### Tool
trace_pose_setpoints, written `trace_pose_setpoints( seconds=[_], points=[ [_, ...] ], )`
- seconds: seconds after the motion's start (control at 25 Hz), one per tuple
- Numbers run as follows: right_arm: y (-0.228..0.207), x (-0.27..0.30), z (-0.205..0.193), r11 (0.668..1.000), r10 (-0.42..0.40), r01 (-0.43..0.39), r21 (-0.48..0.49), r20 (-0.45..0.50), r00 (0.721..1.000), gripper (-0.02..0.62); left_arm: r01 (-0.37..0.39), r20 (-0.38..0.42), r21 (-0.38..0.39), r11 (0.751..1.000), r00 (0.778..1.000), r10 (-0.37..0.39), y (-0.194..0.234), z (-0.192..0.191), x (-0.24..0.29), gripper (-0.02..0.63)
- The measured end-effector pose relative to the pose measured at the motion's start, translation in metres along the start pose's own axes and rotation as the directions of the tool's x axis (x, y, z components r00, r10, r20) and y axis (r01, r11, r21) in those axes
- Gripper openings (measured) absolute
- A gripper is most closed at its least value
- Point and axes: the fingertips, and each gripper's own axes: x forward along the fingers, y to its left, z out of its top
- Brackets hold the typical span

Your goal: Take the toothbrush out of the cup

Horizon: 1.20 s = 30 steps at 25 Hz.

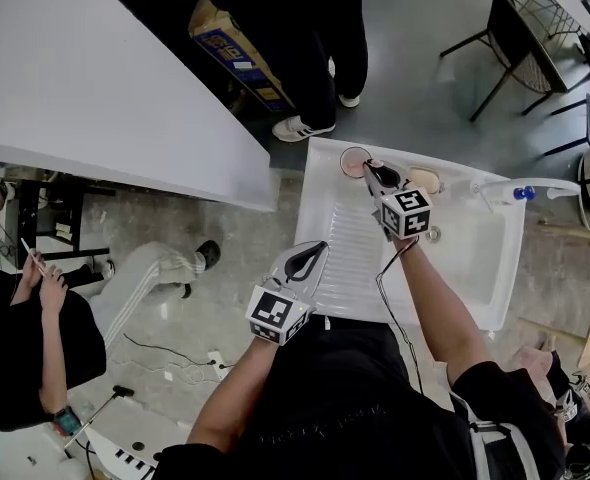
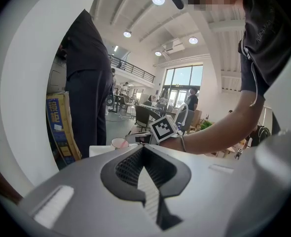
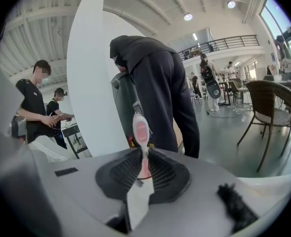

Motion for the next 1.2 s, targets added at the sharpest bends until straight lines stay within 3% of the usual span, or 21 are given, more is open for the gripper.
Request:
trace_pose_setpoints(
  seconds=[1.2],
  points=[
    [0.019, 0.021, 0.031, 0.997, 0.065, -0.064, -0.046, 0.019, 0.998, 0.040, -0.049, 0.011, -0.009, 0.999, 0.999, 0.049, 0.002, -0.003, -0.016, 0.008]
  ],
)
